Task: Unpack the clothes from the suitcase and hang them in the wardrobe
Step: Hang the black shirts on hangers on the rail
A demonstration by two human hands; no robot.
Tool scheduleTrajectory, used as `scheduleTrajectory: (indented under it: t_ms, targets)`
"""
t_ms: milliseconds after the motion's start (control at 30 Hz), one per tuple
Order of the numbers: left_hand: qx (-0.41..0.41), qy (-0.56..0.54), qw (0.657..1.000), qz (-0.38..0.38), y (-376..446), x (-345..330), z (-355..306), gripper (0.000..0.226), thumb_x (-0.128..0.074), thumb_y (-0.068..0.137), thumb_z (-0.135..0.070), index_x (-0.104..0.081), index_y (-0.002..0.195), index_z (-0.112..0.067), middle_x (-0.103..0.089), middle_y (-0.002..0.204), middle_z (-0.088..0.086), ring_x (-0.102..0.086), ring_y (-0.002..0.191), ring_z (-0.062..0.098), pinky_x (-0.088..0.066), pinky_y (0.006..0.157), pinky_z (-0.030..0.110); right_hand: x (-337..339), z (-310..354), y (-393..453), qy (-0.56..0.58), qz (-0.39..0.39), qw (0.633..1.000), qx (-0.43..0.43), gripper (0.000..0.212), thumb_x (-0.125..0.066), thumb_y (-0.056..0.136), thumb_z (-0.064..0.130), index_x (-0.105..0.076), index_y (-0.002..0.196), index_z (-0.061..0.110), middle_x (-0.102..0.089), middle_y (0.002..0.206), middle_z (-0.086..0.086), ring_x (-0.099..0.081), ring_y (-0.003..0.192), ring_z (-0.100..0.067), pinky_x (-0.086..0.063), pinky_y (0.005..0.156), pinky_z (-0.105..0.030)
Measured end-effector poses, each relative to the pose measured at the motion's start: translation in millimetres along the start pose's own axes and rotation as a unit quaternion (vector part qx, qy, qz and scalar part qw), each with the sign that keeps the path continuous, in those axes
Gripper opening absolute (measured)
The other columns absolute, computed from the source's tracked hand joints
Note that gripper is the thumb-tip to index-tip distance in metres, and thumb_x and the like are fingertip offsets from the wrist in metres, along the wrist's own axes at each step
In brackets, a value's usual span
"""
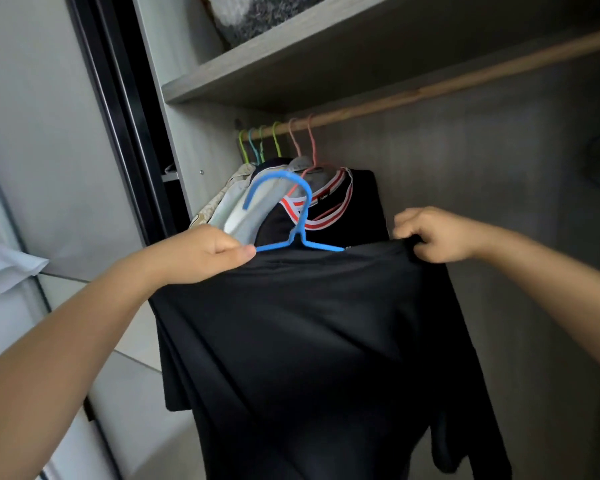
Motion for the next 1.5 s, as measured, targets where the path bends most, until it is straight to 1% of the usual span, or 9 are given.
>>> scheduleTrajectory:
  t_ms: [233, 367, 633, 733, 933, 1133, 1233, 1367, 1500]
  targets:
    - [0.083, 0.005, 0.996, -0.03, -12, 17, 31, 0.058, -0.039, 0.087, -0.059, -0.032, 0.055, -0.011, -0.03, 0.06, 0.006, -0.031, 0.056, 0.012, -0.026, 0.055, 0.022, 12, -8, -17, 0.199, -0.01, 0.976, -0.092, 0.008, -0.05, 0.053, 0.029, -0.056, 0.051, 0.025, -0.054, 0.075, 0.007, -0.046, 0.065, -0.003, -0.035, 0.061, -0.019]
    - [0.087, 0.013, 0.994, -0.069, -18, 27, 32, 0.052, -0.045, 0.094, -0.034, -0.026, 0.051, -0.014, -0.024, 0.048, -0.008, -0.028, 0.044, 0.007, -0.023, 0.048, 0.021, -10, -12, -26, 0.058, 0.148, 0.971, -0.179, 0.014, -0.06, 0.084, 0.014, -0.061, 0.076, 0.002, -0.052, 0.069, -0.003, -0.044, 0.06, -0.006, -0.033, 0.055, -0.019]
    - [0.127, -0.067, 0.975, -0.172, -33, 40, 42, 0.048, -0.042, 0.095, -0.03, -0.064, 0.087, 0.011, -0.063, 0.087, 0.029, -0.054, 0.077, 0.023, -0.037, 0.063, 0.021, -14, -4, -31, -0.17, 0.089, 0.975, -0.115, 0.04, -0.051, 0.087, 0.049, -0.041, 0.063, 0.019, -0.049, 0.061, 0.002, -0.055, 0.072, -0.02, -0.041, 0.069, -0.03]
    - [0.153, -0.115, 0.956, -0.223, -38, 39, 49, 0.045, -0.04, 0.096, -0.03, -0.067, 0.084, 0.004, -0.064, 0.085, 0.022, -0.054, 0.071, 0.021, -0.037, 0.063, 0.016, -6, 17, -38, 0.092, -0.04, 0.995, 0.009, 0.05, -0.05, 0.077, 0.067, -0.058, 0.061, 0.02, -0.062, 0.087, 0.007, -0.056, 0.083, -0.003, -0.042, 0.074, -0.014]
    - [0.157, -0.191, 0.955, -0.161, -38, 24, 57, 0.042, -0.04, 0.096, -0.026, -0.062, 0.062, -0.014, -0.061, 0.052, -0.009, -0.052, 0.062, 0.012, -0.042, 0.056, 0.015, 0, 26, -50, 0.548, -0.057, 0.835, 0.005, 0.036, -0.083, 0.048, 0.049, -0.059, 0.046, 0.023, -0.056, 0.051, 0.008, -0.05, 0.046, -0.002, -0.039, 0.049, -0.01]
    - [0.138, -0.208, 0.963, -0.097, -43, 13, 53, 0.061, -0.038, 0.096, -0.02, -0.067, 0.043, -0.029, -0.061, 0.043, -0.016, -0.06, 0.048, 0.0, -0.04, 0.045, 0.002, -9, 15, -54, 0.175, 0.047, 0.982, -0.053, 0.061, -0.052, 0.061, 0.08, -0.05, 0.061, 0.018, -0.043, 0.063, 0.009, -0.04, 0.06, 0.0, -0.036, 0.057, -0.02]
    - [0.107, -0.209, 0.971, -0.053, -40, 4, 45, 0.057, -0.045, 0.093, -0.035, -0.065, 0.04, -0.041, -0.062, 0.046, -0.02, -0.057, 0.048, -0.013, -0.041, 0.05, 0.001, -15, 21, -53, 0.044, 0.13, 0.989, -0.062, 0.047, -0.043, 0.058, 0.071, -0.054, 0.07, 0.027, -0.046, 0.078, 0.018, -0.049, 0.076, 0.007, -0.036, 0.064, -0.007]
    - [0.088, -0.177, 0.98, -0.026, -40, 1, 47, 0.07, -0.041, 0.034, -0.097, -0.069, 0.05, -0.034, -0.063, 0.053, -0.019, -0.057, 0.053, -0.009, -0.042, 0.055, 0.004, -24, 23, -54, -0.029, 0.196, 0.976, -0.086, 0.027, -0.058, 0.075, 0.051, -0.033, 0.067, 0.042, -0.034, 0.088, 0.029, -0.039, 0.076, 0.014, -0.029, 0.074, -0.01]
    - [0.049, -0.056, 0.997, -0.003, -30, -11, 45, 0.059, -0.04, 0.071, -0.076, -0.043, 0.042, -0.024, -0.038, 0.044, -0.01, -0.037, 0.048, 0.004, -0.032, 0.053, 0.018, -21, 27, -46, -0.088, 0.211, 0.97, -0.085, 0.016, -0.057, 0.087, 0.029, -0.043, 0.08, 0.029, -0.03, 0.083, 0.025, -0.035, 0.073, 0.011, -0.027, 0.066, -0.008]
Point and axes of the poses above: each hand's wrist, its own y-axis towards the middle knuckle, its own x-axis out of the back of the hand, z = x × y, the point moved 6 cm from there along y, towards the middle knuckle
